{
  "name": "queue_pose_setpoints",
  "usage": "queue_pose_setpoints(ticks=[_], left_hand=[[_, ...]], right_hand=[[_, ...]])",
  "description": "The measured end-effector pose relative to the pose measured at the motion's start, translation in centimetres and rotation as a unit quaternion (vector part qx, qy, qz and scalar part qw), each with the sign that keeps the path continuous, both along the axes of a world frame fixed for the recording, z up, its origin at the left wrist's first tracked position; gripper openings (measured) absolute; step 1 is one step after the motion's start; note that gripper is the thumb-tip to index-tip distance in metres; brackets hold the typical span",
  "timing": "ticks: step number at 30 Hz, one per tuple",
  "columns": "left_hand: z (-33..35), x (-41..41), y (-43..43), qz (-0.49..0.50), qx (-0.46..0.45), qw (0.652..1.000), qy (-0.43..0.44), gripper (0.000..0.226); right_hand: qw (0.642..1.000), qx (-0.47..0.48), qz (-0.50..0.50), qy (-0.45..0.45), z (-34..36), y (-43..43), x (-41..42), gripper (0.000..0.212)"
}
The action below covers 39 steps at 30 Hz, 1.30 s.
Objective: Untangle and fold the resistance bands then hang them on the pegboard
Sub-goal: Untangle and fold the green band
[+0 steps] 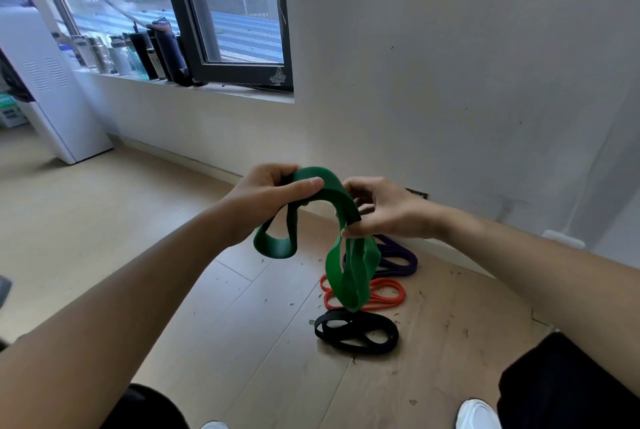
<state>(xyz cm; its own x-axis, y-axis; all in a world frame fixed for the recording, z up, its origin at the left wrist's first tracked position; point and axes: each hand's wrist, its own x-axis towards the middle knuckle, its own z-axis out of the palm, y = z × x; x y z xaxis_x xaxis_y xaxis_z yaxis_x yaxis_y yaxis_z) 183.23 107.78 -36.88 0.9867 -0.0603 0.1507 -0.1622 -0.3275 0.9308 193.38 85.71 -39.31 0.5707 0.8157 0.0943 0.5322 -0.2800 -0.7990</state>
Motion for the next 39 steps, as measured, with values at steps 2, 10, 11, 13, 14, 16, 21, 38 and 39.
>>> queue_pose_setpoints(ticks=[2, 10, 11, 13, 14, 16, 21, 38, 39], left_hand=[[0.1, 0.0, 0.7, 0.000, -0.005, 1.000, -0.008, 0.040], [-1.0, -0.2, 1.7, -0.044, 0.142, 0.987, 0.054, 0.042], [-1.1, -0.1, 1.1, -0.045, 0.159, 0.986, 0.032, 0.034], [-1.4, 0.1, -0.2, -0.048, 0.197, 0.979, -0.025, 0.031], [-1.6, 0.2, -0.6, -0.042, 0.216, 0.974, -0.047, 0.031], [-1.7, 0.3, -1.2, -0.024, 0.242, 0.967, -0.072, 0.032], [-1.0, 0.6, -1.4, -0.018, 0.190, 0.978, -0.078, 0.025], [1.0, -0.3, 0.0, 0.010, 0.150, 0.988, -0.036, 0.023], [1.0, -0.3, 0.0, 0.011, 0.155, 0.987, -0.035, 0.023]], right_hand=[[1.000, 0.006, 0.000, -0.004, 0.4, 0.0, 0.1, 0.035], [0.999, 0.026, 0.002, 0.031, 1.4, -0.7, -0.2, 0.028], [0.999, 0.023, 0.005, 0.031, 1.4, -0.5, -0.3, 0.029], [0.999, 0.019, 0.015, 0.028, 1.5, -0.3, -0.5, 0.034], [0.999, 0.015, 0.017, 0.025, 1.5, -0.2, -0.6, 0.036], [1.000, 0.005, 0.019, 0.019, 1.6, -0.4, -0.6, 0.041], [0.999, -0.002, 0.028, 0.028, 1.2, -0.5, -0.4, 0.041], [0.997, -0.055, 0.015, -0.044, 1.9, -0.3, 0.2, 0.022], [0.997, -0.063, 0.017, -0.038, 1.9, -0.2, 0.3, 0.021]])
